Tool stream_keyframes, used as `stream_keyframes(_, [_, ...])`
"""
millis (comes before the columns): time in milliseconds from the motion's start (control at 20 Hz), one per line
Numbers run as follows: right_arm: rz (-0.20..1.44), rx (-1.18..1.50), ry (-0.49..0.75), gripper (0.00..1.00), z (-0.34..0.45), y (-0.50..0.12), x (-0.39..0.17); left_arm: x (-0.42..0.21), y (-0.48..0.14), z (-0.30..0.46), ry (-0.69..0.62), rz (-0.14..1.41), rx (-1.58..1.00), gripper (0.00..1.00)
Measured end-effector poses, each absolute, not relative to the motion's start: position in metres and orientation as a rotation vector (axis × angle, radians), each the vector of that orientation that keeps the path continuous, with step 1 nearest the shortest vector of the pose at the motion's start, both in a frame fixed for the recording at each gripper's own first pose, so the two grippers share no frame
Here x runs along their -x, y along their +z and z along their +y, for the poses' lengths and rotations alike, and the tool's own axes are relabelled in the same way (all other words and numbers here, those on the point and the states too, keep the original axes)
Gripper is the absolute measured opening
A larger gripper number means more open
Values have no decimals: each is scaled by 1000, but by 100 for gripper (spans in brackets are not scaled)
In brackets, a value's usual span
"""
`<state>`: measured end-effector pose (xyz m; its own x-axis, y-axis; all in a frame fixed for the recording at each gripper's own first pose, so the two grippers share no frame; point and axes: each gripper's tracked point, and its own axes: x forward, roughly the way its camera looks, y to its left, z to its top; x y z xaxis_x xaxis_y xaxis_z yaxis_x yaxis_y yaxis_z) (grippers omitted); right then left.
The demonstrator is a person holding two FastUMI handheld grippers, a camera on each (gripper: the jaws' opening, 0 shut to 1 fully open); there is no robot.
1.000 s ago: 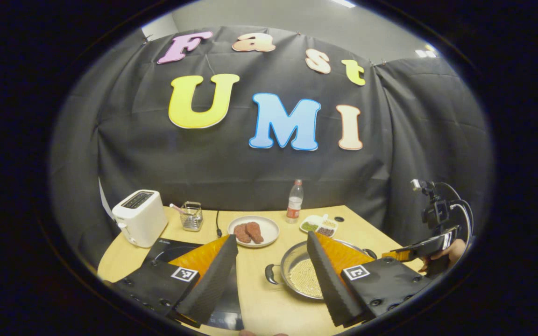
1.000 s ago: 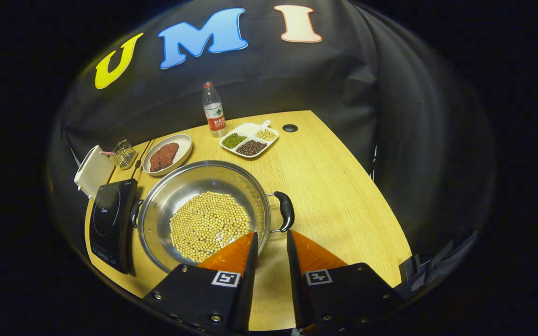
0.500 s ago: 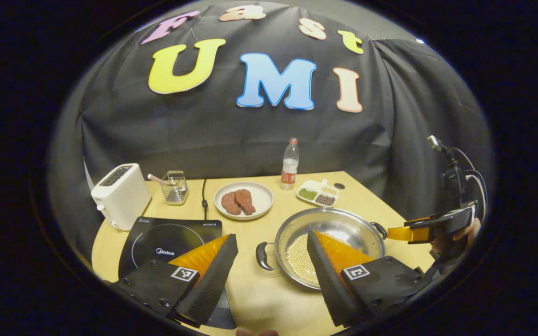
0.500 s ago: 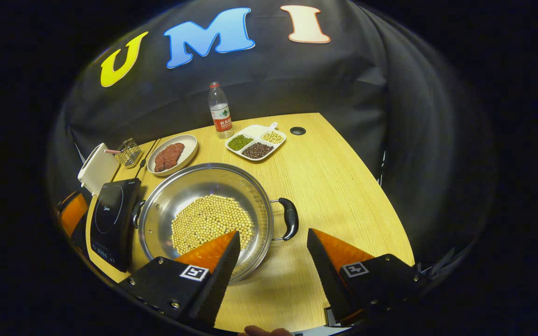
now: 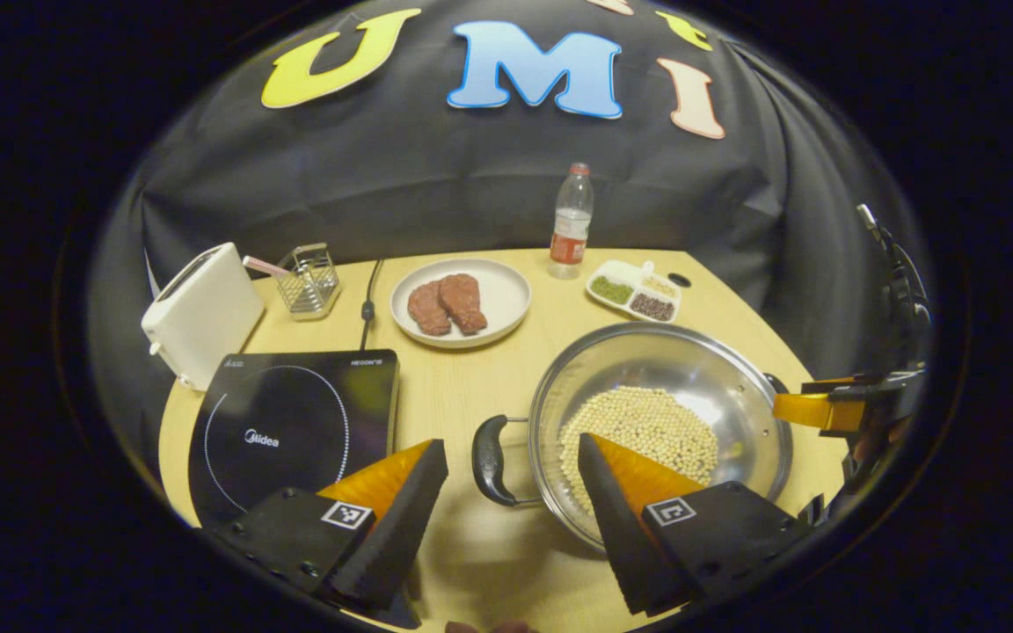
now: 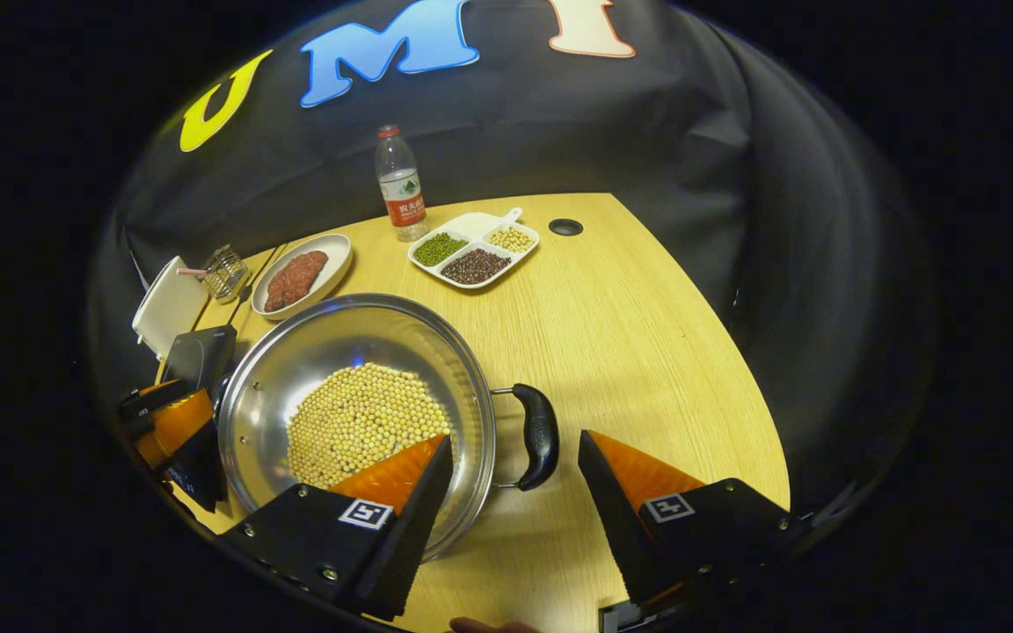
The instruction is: First push the handle of the pot to place it horizontally, then grasp the pot with both hands and set it on the induction cooktop.
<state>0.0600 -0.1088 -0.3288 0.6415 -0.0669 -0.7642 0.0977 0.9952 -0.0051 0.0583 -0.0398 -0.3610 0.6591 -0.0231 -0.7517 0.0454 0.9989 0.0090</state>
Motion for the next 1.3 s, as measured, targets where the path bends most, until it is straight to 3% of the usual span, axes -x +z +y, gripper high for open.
stream_keyframes(450, [974,-57,-54,88,-116,-370,-78,-68,-425,-41,-9,1009,-65,97])
stream_keyframes(550, [996,-52,-32,84,-114,-376,-78,-65,-434,-41,-1,1037,-73,87])
stream_keyframes(600, [998,-60,-12,84,-110,-378,-78,-64,-436,-44,-2,1041,-80,88])
stream_keyframes(650, [998,-63,-3,80,-106,-379,-81,-66,-436,-43,-2,1039,-89,82])
stream_keyframes(700, [1000,-58,-5,63,-107,-380,-81,-66,-436,-43,-4,1044,-91,80])
stream_keyframes(750, [1001,-57,-5,66,-107,-378,-81,-66,-435,-43,-2,1046,-78,80])
stream_keyframes(900, [1012,-78,-11,59,-106,-380,-79,-66,-432,-44,3,1053,-36,73])
stream_keyframes(1300, [992,-86,-41,59,-96,-353,-72,-75,-407,-35,-26,1003,-63,63])
